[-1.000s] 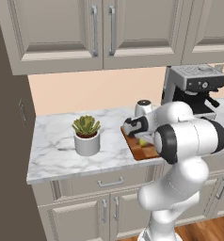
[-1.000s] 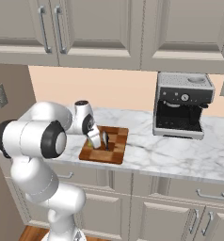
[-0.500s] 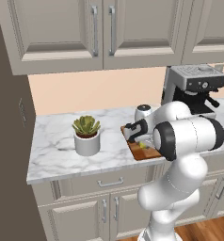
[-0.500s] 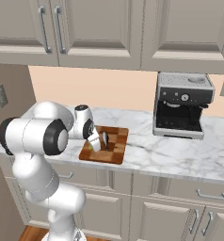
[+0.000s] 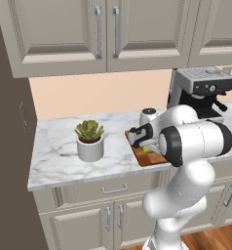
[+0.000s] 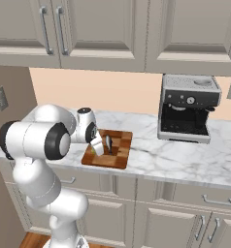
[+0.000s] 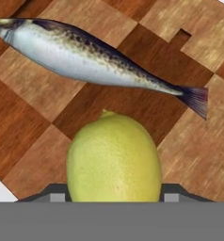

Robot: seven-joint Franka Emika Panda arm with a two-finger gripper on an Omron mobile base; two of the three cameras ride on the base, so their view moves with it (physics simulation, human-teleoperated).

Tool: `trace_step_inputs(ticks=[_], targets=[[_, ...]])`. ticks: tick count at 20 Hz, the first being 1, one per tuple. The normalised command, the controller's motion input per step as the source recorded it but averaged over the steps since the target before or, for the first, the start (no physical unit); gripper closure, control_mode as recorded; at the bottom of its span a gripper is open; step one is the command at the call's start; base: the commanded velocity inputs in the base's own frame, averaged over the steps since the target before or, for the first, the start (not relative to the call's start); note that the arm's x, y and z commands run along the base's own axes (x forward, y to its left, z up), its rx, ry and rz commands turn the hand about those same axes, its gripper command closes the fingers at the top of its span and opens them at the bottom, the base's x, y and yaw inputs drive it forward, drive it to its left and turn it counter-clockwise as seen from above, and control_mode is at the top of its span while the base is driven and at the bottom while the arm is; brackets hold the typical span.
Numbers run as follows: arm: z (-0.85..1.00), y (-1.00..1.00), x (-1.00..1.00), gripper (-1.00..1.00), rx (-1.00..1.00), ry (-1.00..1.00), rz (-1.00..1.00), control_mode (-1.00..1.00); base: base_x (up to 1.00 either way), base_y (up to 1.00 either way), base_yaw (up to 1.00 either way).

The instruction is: Retrieve a lemon from the fridge and place it on the cutting board with the fish.

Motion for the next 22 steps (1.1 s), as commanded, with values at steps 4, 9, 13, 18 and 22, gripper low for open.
trace_step_inputs(ticks=[4, 9, 13, 18, 22], targets=[[0.08, 0.0, 0.0, -1.0, -0.01, 0.0, 0.0, -1.0, 0.0, 0.0, 0.0], [0.05, 0.0, -0.02, -1.0, -0.02, 0.0, 0.0, -1.0, 0.0, 0.0, 0.0], [0.23, -0.03, -0.41, -1.0, 0.0, 0.0, 0.0, -1.0, 0.0, 0.0, 0.0], [0.54, 0.0, -0.45, -1.0, -0.01, 0.0, 0.0, -1.0, 0.0, 0.0, 0.0], [0.5, -0.06, -0.36, -1.0, 0.0, 0.0, 0.0, -1.0, 0.0, 0.0, 0.0]])
